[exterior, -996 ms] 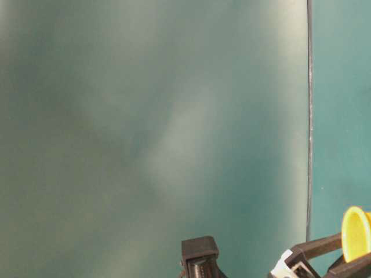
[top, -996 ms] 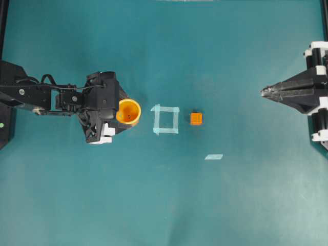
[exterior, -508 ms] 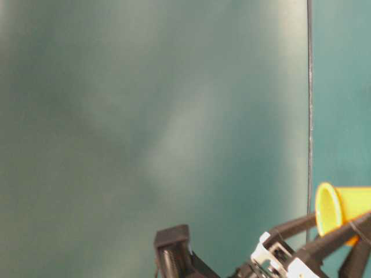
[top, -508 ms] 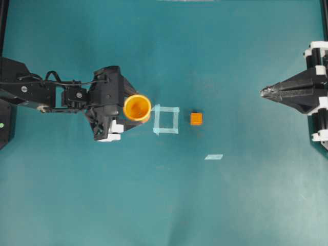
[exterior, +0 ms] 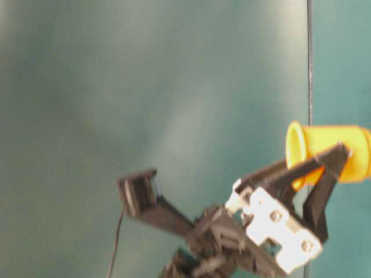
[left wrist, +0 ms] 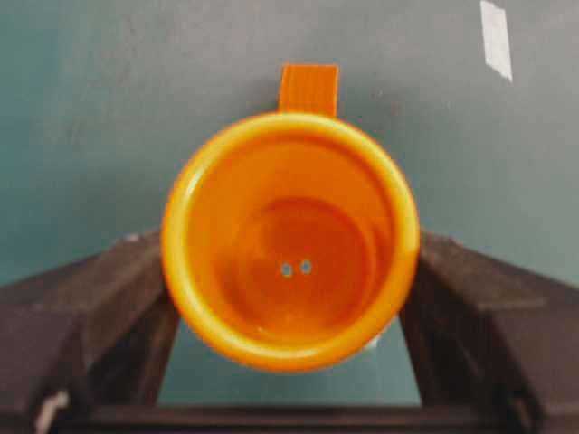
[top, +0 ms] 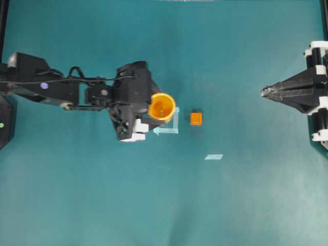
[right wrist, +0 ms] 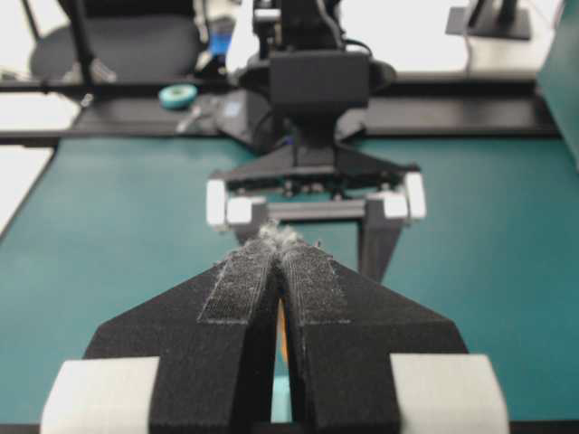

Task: Move the cup to the right with left arm.
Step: 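Lift the orange cup and carry it right over the tape square, then extend the left arm further right, bringing the cup beside the right gripper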

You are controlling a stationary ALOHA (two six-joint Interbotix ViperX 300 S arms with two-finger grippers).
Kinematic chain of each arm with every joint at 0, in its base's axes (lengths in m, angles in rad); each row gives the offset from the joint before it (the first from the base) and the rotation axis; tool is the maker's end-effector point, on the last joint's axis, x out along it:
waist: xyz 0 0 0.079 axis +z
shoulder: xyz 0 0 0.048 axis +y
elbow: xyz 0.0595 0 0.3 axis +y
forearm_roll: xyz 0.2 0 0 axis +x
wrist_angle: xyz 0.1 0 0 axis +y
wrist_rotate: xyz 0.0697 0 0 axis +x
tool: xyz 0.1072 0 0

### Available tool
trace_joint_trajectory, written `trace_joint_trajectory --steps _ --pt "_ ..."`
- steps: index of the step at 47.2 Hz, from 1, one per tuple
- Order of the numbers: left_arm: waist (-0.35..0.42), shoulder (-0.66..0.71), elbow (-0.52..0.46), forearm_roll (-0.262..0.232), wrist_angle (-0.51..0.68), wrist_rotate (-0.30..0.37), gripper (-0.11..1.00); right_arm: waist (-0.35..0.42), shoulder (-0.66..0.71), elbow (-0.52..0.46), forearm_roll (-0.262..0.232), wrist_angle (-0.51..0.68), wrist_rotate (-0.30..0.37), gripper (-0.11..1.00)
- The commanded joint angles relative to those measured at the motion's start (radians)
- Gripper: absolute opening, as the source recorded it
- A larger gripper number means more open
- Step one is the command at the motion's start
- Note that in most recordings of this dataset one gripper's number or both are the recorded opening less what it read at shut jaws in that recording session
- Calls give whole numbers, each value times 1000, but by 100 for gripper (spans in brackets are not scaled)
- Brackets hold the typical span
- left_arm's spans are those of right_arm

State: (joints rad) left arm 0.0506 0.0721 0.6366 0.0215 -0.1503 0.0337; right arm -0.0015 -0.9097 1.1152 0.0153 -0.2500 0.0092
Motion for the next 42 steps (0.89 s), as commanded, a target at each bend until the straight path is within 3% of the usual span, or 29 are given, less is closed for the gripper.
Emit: trace_joint_trajectory --steps 1,17,42 --pt "-2 9 -75 -2 38 11 70 -2 3 -34 3 -3 -2 -1" --pt "-2 104 -273 0 121 15 70 -2 2 -38 2 -3 -2 -1" --pt "0 250 -488 2 163 15 70 -2 0 -48 0 -8 -5 -1"
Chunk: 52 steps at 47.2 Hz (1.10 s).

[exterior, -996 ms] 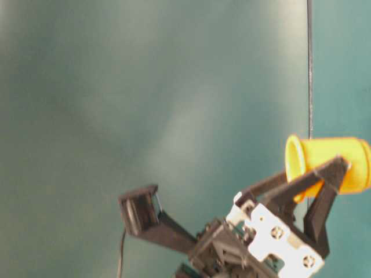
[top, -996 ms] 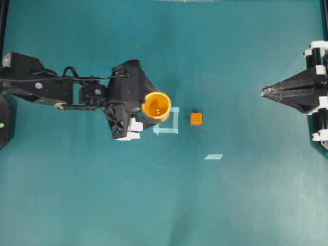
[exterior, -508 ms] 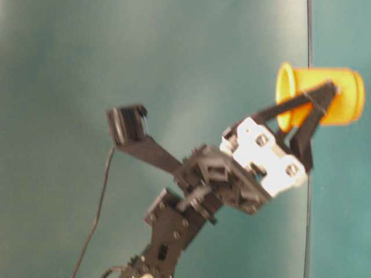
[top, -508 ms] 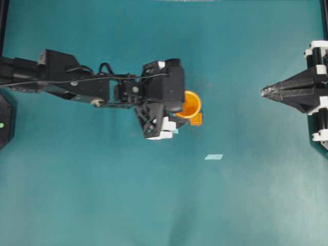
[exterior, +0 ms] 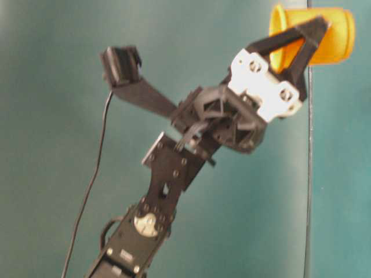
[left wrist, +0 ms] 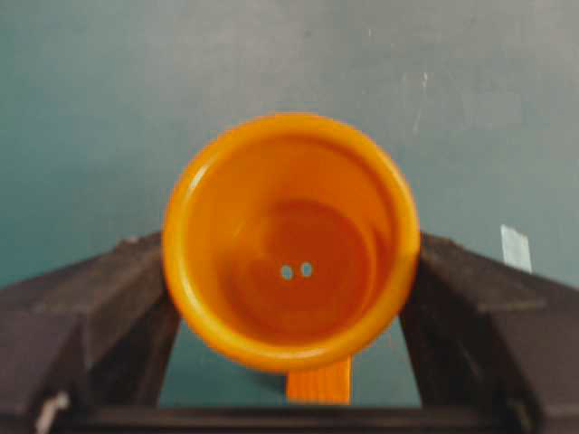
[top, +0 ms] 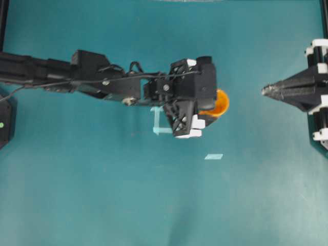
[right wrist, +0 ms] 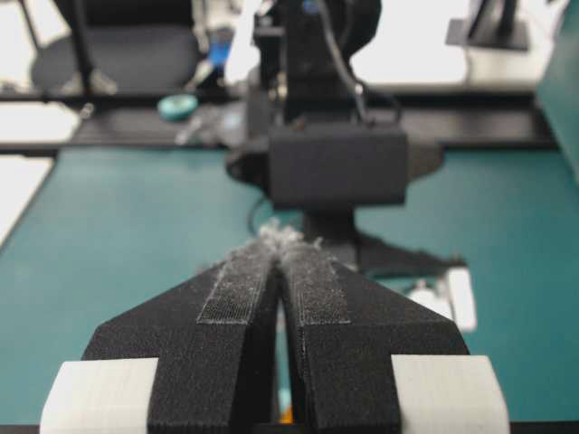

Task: Move the cup to the right with left arm.
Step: 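Extend the left arm further right, bringing the cup beside the right gripper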

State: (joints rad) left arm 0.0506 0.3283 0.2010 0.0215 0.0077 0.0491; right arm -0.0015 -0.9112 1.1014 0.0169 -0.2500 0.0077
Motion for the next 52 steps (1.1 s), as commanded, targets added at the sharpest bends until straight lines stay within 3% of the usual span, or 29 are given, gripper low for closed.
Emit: trace_joint_trajectory --steps 1,52 --pt "0 0 -61 2 8 0 70 -2 0 -34 -2 -8 -2 -1" --pt "-12 270 -492 2 140 18 70 -2 -26 -44 -5 -5 -9 -1"
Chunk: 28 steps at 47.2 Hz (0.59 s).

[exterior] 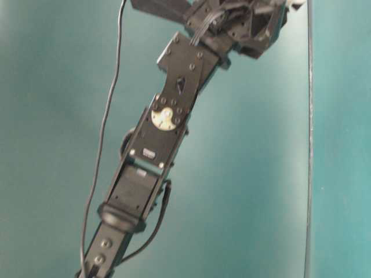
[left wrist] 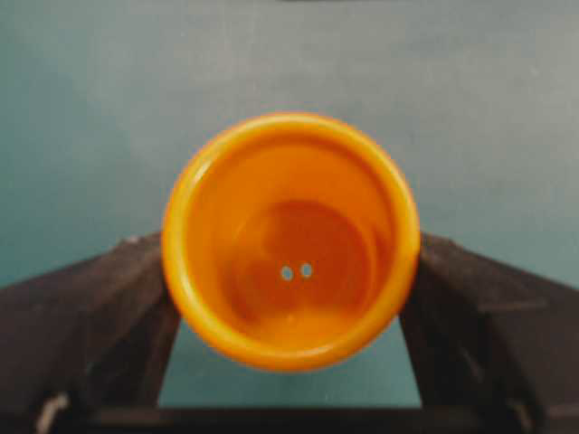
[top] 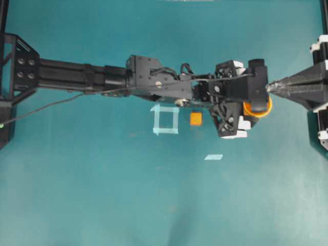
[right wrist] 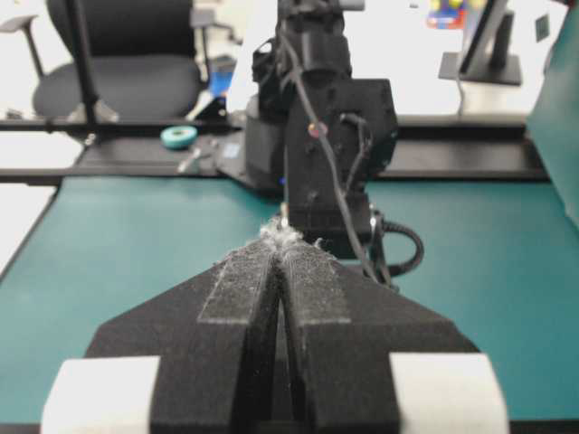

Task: Move the cup to the right with left arm.
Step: 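Extend the left arm further right, bringing the cup beside the right gripper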

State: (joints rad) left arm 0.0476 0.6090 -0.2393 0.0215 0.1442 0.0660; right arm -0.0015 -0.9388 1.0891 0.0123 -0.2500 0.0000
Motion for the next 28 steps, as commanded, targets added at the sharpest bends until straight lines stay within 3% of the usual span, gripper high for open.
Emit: trace_joint_trajectory --steps 1,28 --pt "-11 -6 -60 2 5 2 70 -2 2 -32 -2 -3 -2 -1" --pt "-20 107 -244 2 91 3 70 -2 2 -35 -2 -8 -2 -1"
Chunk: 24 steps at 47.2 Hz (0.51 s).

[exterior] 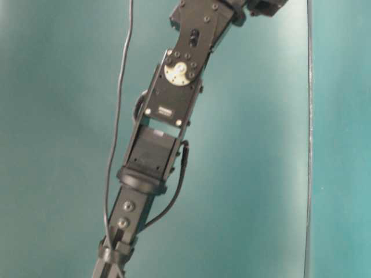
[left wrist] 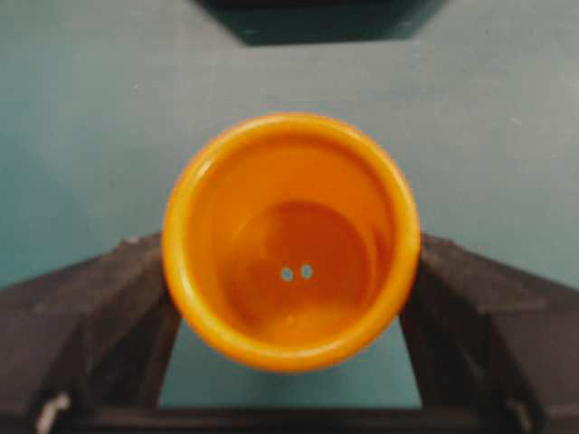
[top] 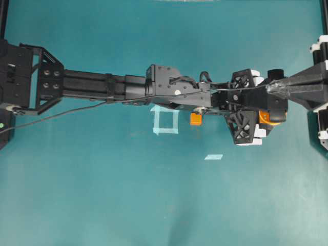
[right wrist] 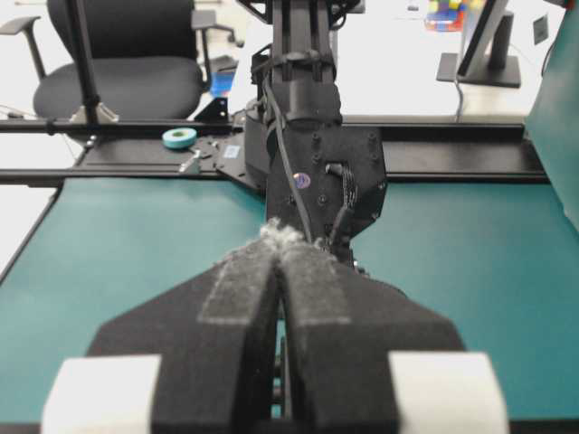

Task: Move the cup to the right with left arm.

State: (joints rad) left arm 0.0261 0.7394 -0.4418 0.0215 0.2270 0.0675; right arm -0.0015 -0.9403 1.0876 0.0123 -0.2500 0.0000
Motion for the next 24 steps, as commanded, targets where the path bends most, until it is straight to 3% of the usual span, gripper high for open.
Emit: trace_joint_trajectory --steps 1,24 --pt "2 -21 -44 2 9 2 70 -2 3 -34 -2 -8 -2 -1" --pt "11 -3 -81 0 20 23 70 -2 3 -35 -2 -8 -5 -1"
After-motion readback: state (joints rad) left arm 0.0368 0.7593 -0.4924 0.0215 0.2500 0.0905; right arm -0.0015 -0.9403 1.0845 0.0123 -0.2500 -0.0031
